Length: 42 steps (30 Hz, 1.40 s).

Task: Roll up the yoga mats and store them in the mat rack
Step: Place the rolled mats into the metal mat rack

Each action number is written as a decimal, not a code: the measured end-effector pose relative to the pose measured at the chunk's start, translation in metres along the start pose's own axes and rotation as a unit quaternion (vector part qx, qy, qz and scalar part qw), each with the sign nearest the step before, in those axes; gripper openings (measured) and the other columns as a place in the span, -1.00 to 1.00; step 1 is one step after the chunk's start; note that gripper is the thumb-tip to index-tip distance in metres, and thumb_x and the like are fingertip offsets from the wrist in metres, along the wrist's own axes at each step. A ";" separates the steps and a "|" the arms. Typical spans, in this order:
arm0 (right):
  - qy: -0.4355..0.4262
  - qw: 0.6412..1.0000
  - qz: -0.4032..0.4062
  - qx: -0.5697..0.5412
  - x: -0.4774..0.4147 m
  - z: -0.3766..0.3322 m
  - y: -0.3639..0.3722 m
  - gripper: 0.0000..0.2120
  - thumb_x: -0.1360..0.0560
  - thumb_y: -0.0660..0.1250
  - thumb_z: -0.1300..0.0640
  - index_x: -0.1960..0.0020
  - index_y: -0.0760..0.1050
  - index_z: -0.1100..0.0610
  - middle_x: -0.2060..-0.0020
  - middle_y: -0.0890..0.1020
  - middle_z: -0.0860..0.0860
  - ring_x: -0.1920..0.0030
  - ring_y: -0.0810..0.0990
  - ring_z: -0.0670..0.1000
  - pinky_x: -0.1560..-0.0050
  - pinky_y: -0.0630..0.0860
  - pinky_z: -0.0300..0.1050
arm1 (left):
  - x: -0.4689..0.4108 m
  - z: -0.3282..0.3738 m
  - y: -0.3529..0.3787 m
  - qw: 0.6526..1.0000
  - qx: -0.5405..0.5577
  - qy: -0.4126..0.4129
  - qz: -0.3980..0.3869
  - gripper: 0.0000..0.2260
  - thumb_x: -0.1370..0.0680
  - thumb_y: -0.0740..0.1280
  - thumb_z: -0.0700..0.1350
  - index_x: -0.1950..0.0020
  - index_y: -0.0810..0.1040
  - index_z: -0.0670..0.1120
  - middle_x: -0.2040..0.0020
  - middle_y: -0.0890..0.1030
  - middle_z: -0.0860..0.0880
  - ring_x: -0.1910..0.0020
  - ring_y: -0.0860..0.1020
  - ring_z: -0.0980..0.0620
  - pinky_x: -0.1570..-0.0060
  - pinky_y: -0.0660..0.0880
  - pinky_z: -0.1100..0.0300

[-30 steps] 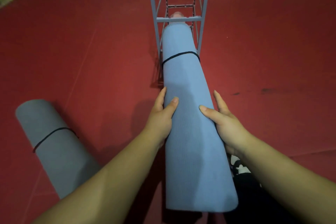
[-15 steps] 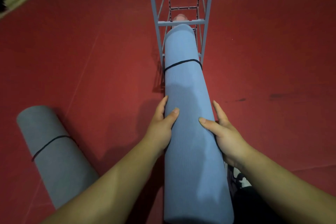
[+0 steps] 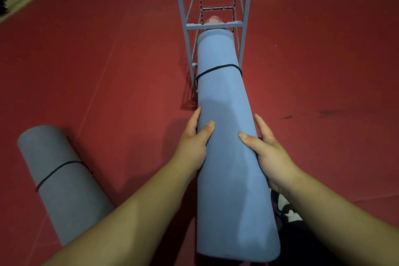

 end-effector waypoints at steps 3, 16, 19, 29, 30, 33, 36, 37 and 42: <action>0.003 1.000 0.022 -0.008 -0.010 -0.009 -0.003 -0.22 -0.54 0.42 0.14 -0.61 0.09 -0.19 -0.19 0.69 0.02 -0.05 0.73 0.05 0.08 0.65 -0.04 | -0.011 0.010 0.005 1.000 -0.007 -0.001 -0.002 -0.34 -0.47 0.39 0.17 -0.57 0.32 0.17 -0.43 0.52 0.10 -0.33 0.56 0.07 -0.37 0.49 -0.06; 0.007 0.997 0.082 -0.016 -0.095 -0.036 0.008 -0.16 -0.50 0.50 0.09 -0.62 0.08 -0.06 0.13 0.70 -0.14 0.12 0.75 -0.04 0.16 0.64 -0.06 | -0.097 0.041 -0.008 0.999 -0.007 -0.008 0.031 -0.54 -0.60 0.37 0.09 -0.49 0.37 0.11 -0.34 0.55 0.08 -0.20 0.60 0.10 -0.25 0.55 0.04; 0.010 0.996 0.092 -0.006 -0.125 -0.044 0.010 -0.17 -0.49 0.51 0.07 -0.60 0.11 0.01 0.15 0.70 -0.15 0.15 0.74 -0.07 0.12 0.62 -0.05 | -0.123 0.051 -0.011 0.999 -0.002 -0.022 0.048 -0.65 -0.67 0.31 -0.03 -0.43 0.35 0.00 -0.20 0.57 0.03 -0.04 0.60 0.14 -0.06 0.58 0.19; 0.010 0.990 0.138 -0.018 -0.213 -0.056 0.006 -0.04 -0.44 0.56 0.04 -0.63 0.02 -0.05 -0.11 0.62 -0.06 0.01 0.70 -0.03 -0.06 0.64 0.08 | -0.204 0.062 0.001 0.998 -0.001 -0.035 -0.052 -0.46 -0.67 0.29 -0.09 -0.63 0.21 0.11 -0.45 0.49 0.09 -0.27 0.58 0.09 -0.31 0.51 0.09; 0.008 0.991 0.136 -0.018 -0.217 -0.053 0.006 -0.03 -0.44 0.56 0.06 -0.63 0.01 -0.04 -0.04 0.64 -0.09 0.05 0.72 -0.03 -0.04 0.64 0.07 | -0.201 0.057 0.000 0.997 0.005 -0.039 -0.068 -0.44 -0.66 0.30 -0.10 -0.62 0.22 0.16 -0.44 0.52 0.08 -0.27 0.60 0.07 -0.28 0.53 0.07; -0.001 0.991 0.131 0.025 -0.222 -0.049 0.006 0.02 -0.39 0.61 0.07 -0.62 0.01 -0.06 -0.04 0.67 -0.06 0.07 0.74 -0.06 -0.01 0.64 0.05 | -0.177 0.037 -0.002 0.993 0.029 -0.079 -0.088 -0.50 -0.65 0.31 -0.12 -0.53 0.33 0.25 -0.34 0.61 0.07 -0.09 0.68 0.12 0.10 0.62 0.24; -0.005 0.990 0.120 0.070 -0.222 -0.053 0.005 0.00 -0.36 0.62 0.02 -0.60 0.08 -0.06 -0.12 0.63 -0.05 0.02 0.72 -0.06 -0.08 0.64 0.07 | -0.166 0.022 0.000 0.991 0.070 -0.092 -0.067 -0.49 -0.63 0.32 -0.16 -0.52 0.35 0.21 -0.28 0.65 0.05 -0.09 0.69 0.06 0.13 0.63 0.19; -0.001 0.991 0.113 0.069 -0.220 -0.055 0.003 -0.04 -0.37 0.61 0.02 -0.59 0.10 -0.04 -0.16 0.61 -0.04 -0.03 0.71 -0.04 -0.09 0.63 0.07 | -0.168 0.022 0.002 0.992 0.084 -0.082 -0.056 -0.49 -0.61 0.35 -0.17 -0.52 0.37 0.17 -0.28 0.66 0.02 -0.16 0.67 0.00 -0.01 0.64 0.10; 0.092 0.995 -0.016 -0.017 -0.186 -0.036 0.008 -0.22 -0.37 0.58 0.02 -0.50 0.29 -0.06 -0.20 0.67 0.02 -0.10 0.71 0.11 -0.05 0.64 0.13 | -0.178 0.038 0.005 0.992 0.095 -0.075 0.036 -0.54 -0.53 0.49 -0.09 -0.40 0.48 -0.02 -0.19 0.68 -0.07 -0.07 0.70 -0.09 -0.09 0.65 -0.12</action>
Point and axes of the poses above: each hand's wrist, its own x-axis away from the middle knuckle, its own y-axis out of the palm, z = x × y, the point moved 10 cm from there along -x, towards the middle knuckle
